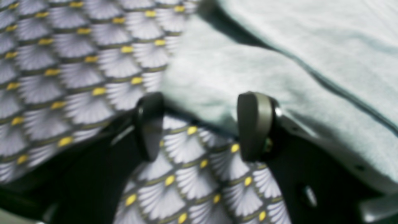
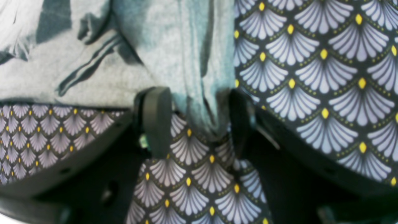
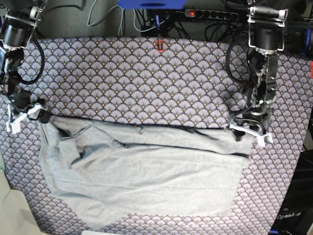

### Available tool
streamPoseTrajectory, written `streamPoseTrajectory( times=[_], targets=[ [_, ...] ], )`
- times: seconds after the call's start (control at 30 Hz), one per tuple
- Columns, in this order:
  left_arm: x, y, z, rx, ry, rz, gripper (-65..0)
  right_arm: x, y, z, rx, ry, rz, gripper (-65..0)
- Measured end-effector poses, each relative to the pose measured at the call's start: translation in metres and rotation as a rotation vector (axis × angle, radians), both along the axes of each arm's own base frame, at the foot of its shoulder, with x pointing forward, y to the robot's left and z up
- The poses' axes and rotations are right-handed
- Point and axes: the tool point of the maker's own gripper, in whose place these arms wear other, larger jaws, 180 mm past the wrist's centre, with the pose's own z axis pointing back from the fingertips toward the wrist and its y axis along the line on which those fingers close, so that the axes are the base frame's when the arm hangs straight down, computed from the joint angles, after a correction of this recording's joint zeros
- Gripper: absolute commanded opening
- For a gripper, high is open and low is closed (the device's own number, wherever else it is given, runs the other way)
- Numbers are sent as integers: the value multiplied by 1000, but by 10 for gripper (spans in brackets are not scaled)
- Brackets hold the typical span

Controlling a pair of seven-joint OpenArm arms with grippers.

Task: Fold the T-shirt properly
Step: 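Drag the folded edge with both grippers toward the robot base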

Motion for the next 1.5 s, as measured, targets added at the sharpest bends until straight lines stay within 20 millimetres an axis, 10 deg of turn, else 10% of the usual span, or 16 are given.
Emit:
streamPoseTrajectory(
  times=[1.07,1.33,1.5],
  targets=[
    [11,4,-10,-2,-21,48,-288,-12,0,-9,-4,35,6,-337],
    [14,4,-15,-15,-14,61,-491,-11,1,-8,-2,31,7,-336],
    [18,8,-17,-13,-10,70,-503,-5,10,-8,-7,26,37,-336]
  ],
)
